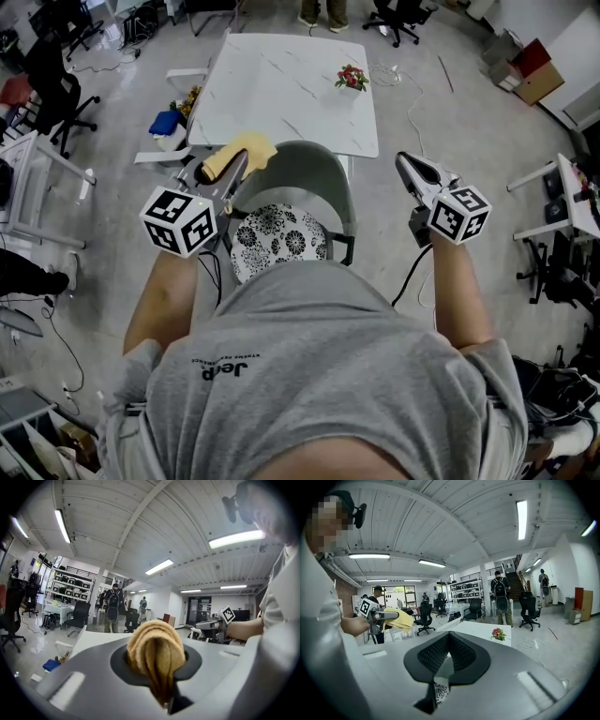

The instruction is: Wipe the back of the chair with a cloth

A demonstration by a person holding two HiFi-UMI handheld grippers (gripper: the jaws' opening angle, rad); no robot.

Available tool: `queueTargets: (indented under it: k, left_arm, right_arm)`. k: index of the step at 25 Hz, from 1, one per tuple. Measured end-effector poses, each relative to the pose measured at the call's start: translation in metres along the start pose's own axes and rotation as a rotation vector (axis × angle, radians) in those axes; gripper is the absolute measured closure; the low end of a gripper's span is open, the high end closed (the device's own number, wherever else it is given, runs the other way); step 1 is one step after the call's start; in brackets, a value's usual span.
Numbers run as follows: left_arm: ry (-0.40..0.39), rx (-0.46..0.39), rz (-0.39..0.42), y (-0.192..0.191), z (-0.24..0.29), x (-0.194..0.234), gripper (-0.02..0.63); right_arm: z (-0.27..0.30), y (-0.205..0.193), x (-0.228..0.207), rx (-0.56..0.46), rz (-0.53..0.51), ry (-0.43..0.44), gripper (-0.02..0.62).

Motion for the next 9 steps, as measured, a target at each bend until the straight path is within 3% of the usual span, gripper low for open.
queueTargets:
  k: [9]
  left_arm:
    - [-0.003, 0.004, -0.007, -0.0029, 0.0015, 0.0018, 0.497]
  right_arm:
    - [0.0044, 0.0004, -0.0001, -0.004, -0.006, 0.005, 0.593]
Point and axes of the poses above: the fingertips, and each gripper's own axes: z forward along the fingers, x to its left, y out of its top, the point moved 4 cm from there along -z, backward along the fingers, and after that the axes turned 7 degrees about -z, right-handed, at the moved point
